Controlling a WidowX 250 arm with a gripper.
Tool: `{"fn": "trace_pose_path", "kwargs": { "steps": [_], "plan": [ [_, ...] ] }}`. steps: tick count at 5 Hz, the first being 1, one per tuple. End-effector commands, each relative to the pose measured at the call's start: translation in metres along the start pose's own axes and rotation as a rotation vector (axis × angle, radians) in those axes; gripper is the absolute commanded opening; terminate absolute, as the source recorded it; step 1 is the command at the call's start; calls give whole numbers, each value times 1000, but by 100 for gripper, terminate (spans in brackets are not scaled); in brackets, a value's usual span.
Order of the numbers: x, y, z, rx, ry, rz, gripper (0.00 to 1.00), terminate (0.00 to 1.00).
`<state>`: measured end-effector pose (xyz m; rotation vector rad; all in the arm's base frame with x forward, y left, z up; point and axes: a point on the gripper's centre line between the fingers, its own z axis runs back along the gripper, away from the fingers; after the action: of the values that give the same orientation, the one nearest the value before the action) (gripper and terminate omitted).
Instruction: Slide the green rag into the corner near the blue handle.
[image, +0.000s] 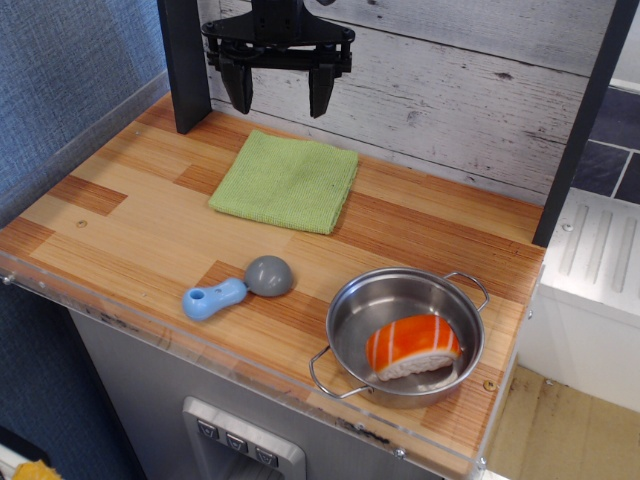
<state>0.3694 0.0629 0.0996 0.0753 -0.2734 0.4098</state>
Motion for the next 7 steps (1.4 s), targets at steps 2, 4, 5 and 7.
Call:
{"fn": "trace_pose_path", "kwargs": {
  "steps": [2, 4, 5, 7],
  "plan": [
    [-3, 2, -15, 25, -5, -4, 100, 0],
    [-17, -6, -53, 49, 0, -5, 100, 0],
    [-17, -11, -71, 39, 29, 15, 100, 0],
    [-21, -2, -87, 48, 62, 12, 100, 0]
  ]
}}
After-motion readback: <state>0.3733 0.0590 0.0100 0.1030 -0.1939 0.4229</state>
